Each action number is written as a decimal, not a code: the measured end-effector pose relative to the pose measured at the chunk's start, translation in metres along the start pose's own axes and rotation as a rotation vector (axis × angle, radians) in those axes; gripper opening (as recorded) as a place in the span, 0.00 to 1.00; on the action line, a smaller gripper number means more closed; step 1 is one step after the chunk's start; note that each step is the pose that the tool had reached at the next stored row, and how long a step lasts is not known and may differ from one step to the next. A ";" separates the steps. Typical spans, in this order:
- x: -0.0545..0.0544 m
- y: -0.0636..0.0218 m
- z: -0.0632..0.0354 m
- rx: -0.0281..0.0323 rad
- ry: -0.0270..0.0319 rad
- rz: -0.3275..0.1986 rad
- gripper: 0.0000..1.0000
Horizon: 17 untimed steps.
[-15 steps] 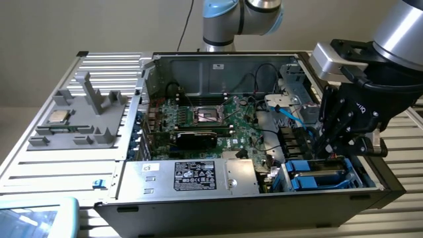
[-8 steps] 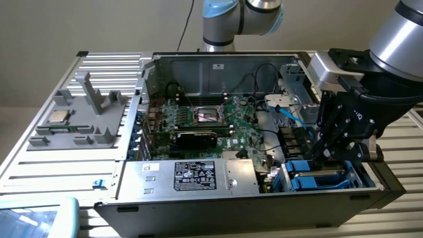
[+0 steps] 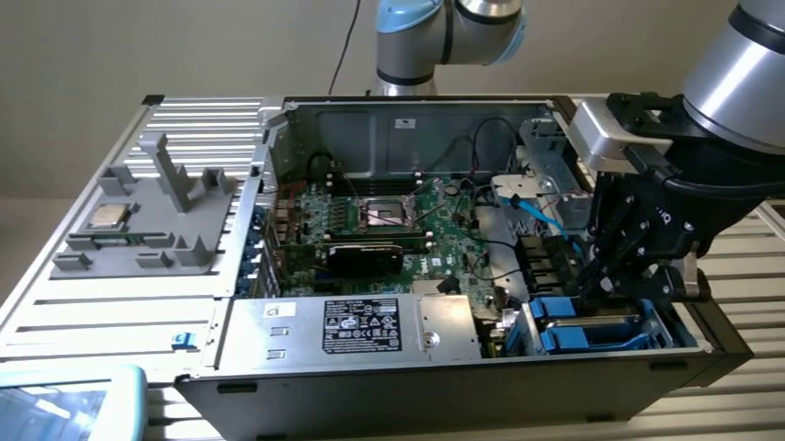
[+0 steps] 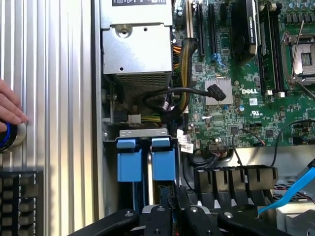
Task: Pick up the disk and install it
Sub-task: 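Insert the second disk wire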
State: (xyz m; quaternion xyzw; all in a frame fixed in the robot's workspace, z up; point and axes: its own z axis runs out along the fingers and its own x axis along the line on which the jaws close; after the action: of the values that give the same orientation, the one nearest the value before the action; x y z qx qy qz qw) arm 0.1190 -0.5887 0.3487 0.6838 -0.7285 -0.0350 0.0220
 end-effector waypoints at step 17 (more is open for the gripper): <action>0.001 0.0019 0.0052 0.0130 -0.0008 -0.007 0.16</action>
State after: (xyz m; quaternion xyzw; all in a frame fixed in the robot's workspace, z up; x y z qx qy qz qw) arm 0.1167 -0.5892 0.3436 0.6866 -0.7262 -0.0306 0.0171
